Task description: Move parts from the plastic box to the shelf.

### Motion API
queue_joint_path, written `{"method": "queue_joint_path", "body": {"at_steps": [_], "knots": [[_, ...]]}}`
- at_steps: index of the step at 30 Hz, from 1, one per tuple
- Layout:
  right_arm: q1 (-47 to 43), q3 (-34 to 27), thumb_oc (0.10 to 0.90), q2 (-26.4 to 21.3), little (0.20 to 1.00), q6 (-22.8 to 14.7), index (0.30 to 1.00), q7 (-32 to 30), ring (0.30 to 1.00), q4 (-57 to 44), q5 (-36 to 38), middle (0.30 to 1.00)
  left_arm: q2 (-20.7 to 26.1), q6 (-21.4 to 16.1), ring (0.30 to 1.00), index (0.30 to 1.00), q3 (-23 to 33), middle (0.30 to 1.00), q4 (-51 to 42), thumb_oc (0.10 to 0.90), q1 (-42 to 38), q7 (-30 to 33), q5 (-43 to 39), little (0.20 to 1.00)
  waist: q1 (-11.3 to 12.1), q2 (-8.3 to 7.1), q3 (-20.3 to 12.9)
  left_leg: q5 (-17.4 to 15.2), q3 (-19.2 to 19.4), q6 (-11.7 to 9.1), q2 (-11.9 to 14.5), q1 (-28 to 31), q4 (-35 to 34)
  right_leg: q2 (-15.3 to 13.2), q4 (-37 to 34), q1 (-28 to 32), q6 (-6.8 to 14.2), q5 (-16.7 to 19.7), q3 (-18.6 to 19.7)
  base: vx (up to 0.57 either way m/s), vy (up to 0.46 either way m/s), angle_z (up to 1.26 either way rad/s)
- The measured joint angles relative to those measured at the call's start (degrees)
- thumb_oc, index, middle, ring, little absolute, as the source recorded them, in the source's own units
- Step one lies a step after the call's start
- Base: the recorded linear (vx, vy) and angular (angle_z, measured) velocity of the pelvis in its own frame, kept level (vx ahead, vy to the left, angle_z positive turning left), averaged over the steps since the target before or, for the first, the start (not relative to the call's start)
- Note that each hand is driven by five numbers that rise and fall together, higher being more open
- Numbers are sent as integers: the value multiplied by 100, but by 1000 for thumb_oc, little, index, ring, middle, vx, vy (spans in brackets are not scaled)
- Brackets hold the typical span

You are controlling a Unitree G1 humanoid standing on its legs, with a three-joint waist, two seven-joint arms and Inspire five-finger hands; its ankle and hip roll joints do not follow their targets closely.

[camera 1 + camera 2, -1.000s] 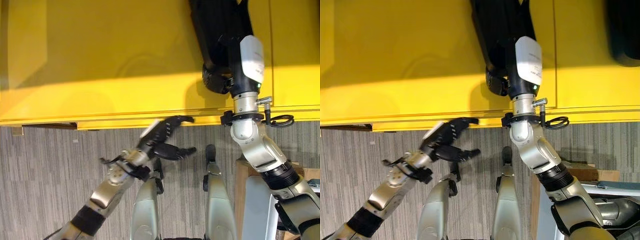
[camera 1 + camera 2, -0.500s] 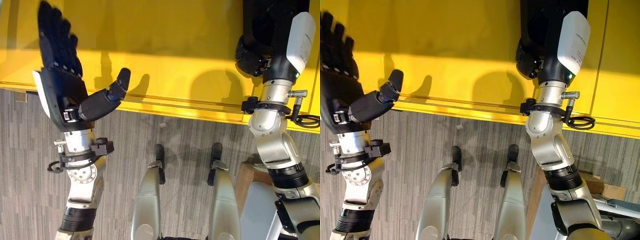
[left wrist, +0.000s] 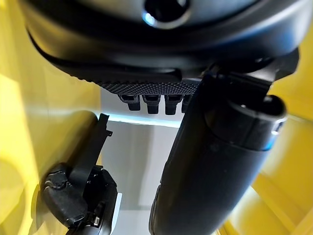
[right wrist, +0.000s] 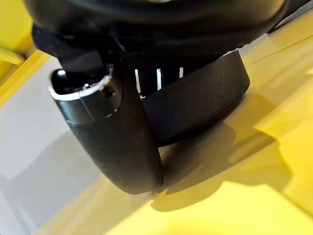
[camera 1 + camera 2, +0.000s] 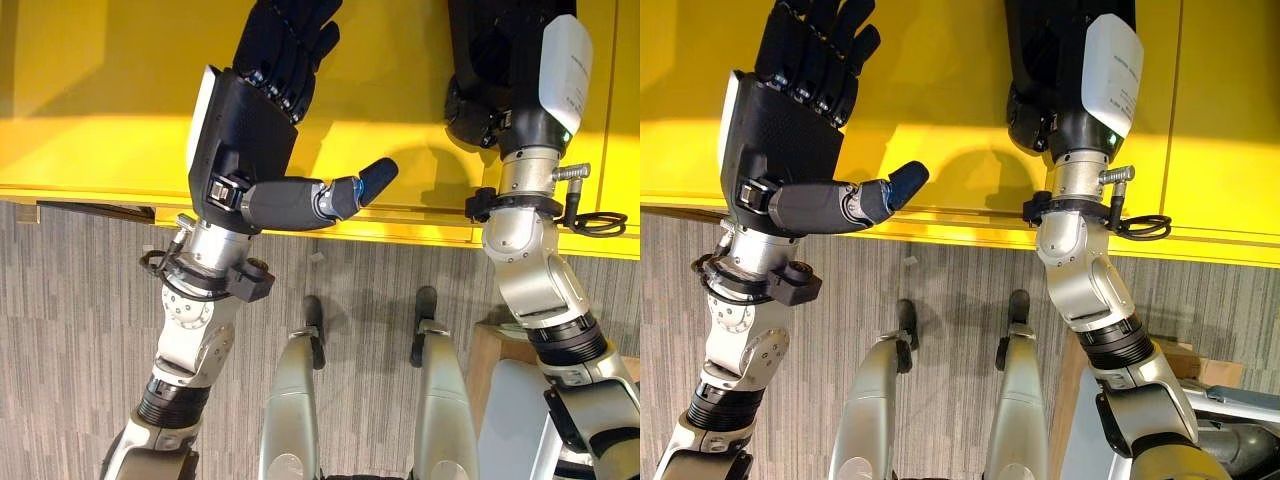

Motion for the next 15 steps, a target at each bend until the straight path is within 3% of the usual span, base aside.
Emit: {"method": "queue_joint_path", "body": {"at_steps": [15], "knots": [[-18, 5, 400, 97, 300, 75, 300, -232, 300, 67, 90, 300, -3, 20, 1000, 1000, 100, 1000, 52, 900, 18, -114, -225, 1000, -8, -63, -2, -7, 0, 0, -5, -30, -10, 0, -100, 4, 8, 3, 1, 2, 0, 0]]}}
